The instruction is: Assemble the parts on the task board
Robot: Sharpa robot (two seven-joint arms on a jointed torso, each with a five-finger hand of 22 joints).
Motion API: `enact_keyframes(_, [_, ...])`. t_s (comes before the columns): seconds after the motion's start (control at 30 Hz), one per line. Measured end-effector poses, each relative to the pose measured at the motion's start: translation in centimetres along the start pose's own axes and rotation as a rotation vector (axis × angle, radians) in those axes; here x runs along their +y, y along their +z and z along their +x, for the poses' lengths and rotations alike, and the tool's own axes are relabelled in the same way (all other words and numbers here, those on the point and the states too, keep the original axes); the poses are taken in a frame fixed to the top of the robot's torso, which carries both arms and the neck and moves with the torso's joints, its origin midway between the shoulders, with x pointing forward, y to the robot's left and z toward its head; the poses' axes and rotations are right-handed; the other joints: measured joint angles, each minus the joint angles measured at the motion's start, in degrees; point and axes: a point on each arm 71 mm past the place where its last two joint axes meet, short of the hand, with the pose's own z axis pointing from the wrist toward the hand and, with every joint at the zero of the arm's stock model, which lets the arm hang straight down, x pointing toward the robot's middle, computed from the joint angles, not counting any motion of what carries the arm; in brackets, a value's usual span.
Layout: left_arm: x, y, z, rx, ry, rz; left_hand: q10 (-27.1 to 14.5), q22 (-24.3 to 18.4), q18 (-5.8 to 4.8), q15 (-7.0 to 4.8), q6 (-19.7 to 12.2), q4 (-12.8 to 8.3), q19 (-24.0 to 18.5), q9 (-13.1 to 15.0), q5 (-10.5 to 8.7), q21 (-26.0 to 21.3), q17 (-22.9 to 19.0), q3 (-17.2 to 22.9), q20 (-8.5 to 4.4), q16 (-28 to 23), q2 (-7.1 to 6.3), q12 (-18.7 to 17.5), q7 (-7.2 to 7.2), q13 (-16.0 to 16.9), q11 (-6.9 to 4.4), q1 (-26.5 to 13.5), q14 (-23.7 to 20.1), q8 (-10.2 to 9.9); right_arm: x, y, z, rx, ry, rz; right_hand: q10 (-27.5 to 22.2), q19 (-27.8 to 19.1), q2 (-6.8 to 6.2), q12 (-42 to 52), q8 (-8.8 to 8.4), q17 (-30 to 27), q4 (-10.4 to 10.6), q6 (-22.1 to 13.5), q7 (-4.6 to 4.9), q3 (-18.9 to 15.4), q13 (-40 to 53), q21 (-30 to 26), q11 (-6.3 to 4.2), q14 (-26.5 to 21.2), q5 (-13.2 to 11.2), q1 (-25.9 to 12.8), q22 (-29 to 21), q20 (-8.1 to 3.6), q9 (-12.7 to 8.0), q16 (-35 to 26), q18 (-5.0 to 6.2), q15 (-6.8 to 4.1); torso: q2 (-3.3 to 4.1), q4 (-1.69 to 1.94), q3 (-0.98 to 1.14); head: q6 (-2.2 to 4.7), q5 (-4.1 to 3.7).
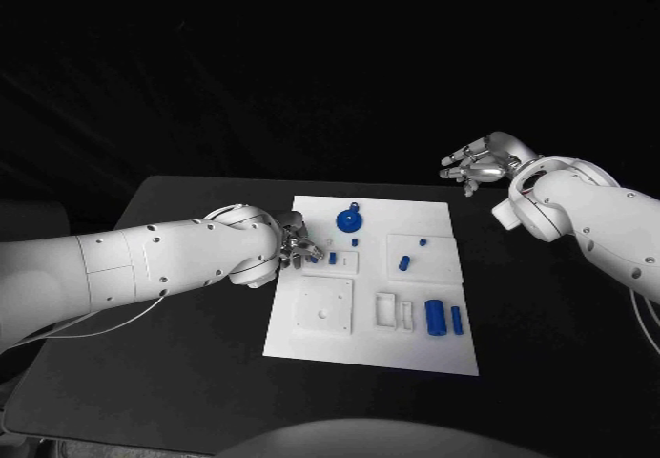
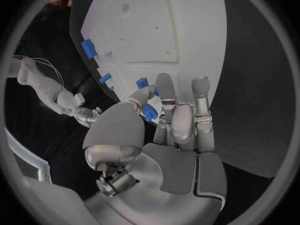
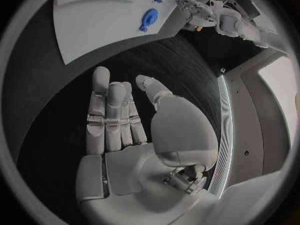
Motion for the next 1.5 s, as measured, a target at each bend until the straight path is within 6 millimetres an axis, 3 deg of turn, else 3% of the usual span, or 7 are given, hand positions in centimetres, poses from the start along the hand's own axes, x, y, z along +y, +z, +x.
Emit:
enact_keyframes(0.17, [0.1,0.1,-0.1,0.003,0.003,-0.004,0.00,0.00,0.00,-0.05,1.68,0.88,0.00,0.60,-1.92,0.00,0.08,-0.89,0.00,0.00,-0.82,0.00,-1.74,0.00,0.00,-0.24,-0.05,-0.19,-0.1,0.0,0.0,0.001,0.000,0.001,0.00,0.00,0.00,0.00,0.00,0.00,0.00,0.00,0.00,0.00,0.00,0.00,0.00,0.00,0.00,0.00,0.00,0.00,0.00,0.00,0.00,0.00,0.00,0.01,0.00,-0.08,-0.08])
enact_keyframes(0.23, [0.3,0.1,0.2,0.013,0.008,-0.010,-1.00,-0.01,0.00,-0.36,6.28,1.42,0.00,0.67,-2.73,0.00,0.08,-1.42,0.00,0.00,-1.31,-0.01,-6.04,0.00,-0.99,-0.74,-0.36,-0.19,-0.1,0.0,0.0,0.001,0.000,0.002,0.00,0.00,0.00,0.00,0.00,-0.01,0.00,0.00,0.00,0.00,0.00,0.00,0.00,0.00,0.00,0.00,-0.03,0.00,0.00,0.00,0.00,0.00,0.01,0.01,-0.01,-0.12,-0.12])
enact_keyframes(0.3, [0.4,0.1,0.4,0.020,0.011,-0.011,-2.28,-0.01,-0.01,-0.35,7.65,2.10,0.00,0.82,-3.68,0.00,0.08,-1.95,0.00,0.00,-1.73,-0.01,-7.43,0.00,-2.27,-1.01,-0.32,0.22,-0.1,0.0,0.0,0.001,0.000,0.002,0.00,0.00,0.00,0.00,0.00,-0.05,0.00,0.00,0.00,0.00,0.00,0.00,0.00,0.00,0.00,0.00,-0.11,0.00,0.00,0.00,0.00,0.00,0.01,0.01,-0.01,-0.15,-0.12])
enact_keyframes(0.93, [0.5,0.3,0.2,0.040,0.023,-0.019,-2.51,-0.02,0.00,-0.25,7.82,5.33,0.01,0.45,-7.40,-0.22,0.05,-3.43,-0.01,0.00,-3.16,-0.01,-8.27,0.01,-2.50,0.30,-0.23,0.22,-0.2,0.0,0.1,0.002,0.001,0.003,0.00,0.00,0.00,0.00,0.00,-0.05,0.00,0.00,0.00,0.00,0.00,0.00,0.00,0.00,0.00,0.00,-0.11,0.00,0.00,0.00,0.00,0.00,0.01,0.02,-0.01,-0.25,-0.22])
enact_keyframes(1.07, [0.8,0.4,0.4,0.043,0.025,-0.027,-2.30,-0.02,-0.01,-0.25,8.37,11.68,0.08,0.18,-13.89,-0.54,-0.12,-5.84,-0.34,-0.33,-7.02,-0.01,-8.23,0.01,-2.71,1.76,-0.23,0.21,-0.2,0.0,0.1,0.002,0.001,0.003,0.00,0.00,0.00,0.00,0.00,-0.05,0.00,0.00,0.00,0.00,0.00,0.00,0.00,0.00,0.00,0.00,-0.11,0.00,0.00,0.00,0.00,0.00,0.01,0.00,-0.02,-0.25,-0.23])
enact_keyframes(1.23, [0.9,0.4,0.5,0.045,0.025,-0.028,-2.29,-0.02,-0.92,-0.25,8.82,20.42,0.11,0.34,-21.68,-0.90,-0.43,-17.89,-1.37,-0.60,-9.25,-0.29,-7.99,-0.21,-2.71,3.42,-0.23,0.15,-0.2,-0.1,0.1,0.002,0.001,0.004,0.00,0.00,0.00,0.00,0.00,-0.05,0.17,0.00,0.00,-0.17,0.00,0.00,0.00,0.00,0.00,0.00,-0.19,0.00,0.00,0.00,0.00,0.00,0.02,0.00,-0.02,-0.25,-0.31])
enact_keyframes(1.5, [1.1,0.3,0.4,0.048,0.022,-0.023,-2.30,-0.03,-1.83,-0.25,8.59,22.61,0.30,0.36,-22.10,-1.21,-0.43,-19.94,-2.37,-0.82,-9.81,-0.40,-7.76,-0.48,-2.71,3.49,-0.23,0.11,-0.3,-0.1,0.1,0.002,0.001,0.005,0.00,0.00,0.00,0.00,0.00,-0.05,0.17,0.00,0.00,-0.17,0.00,0.00,0.00,0.00,0.00,0.00,-0.19,0.00,0.00,0.00,0.00,0.00,0.02,0.02,-0.03,-0.29,-0.36])
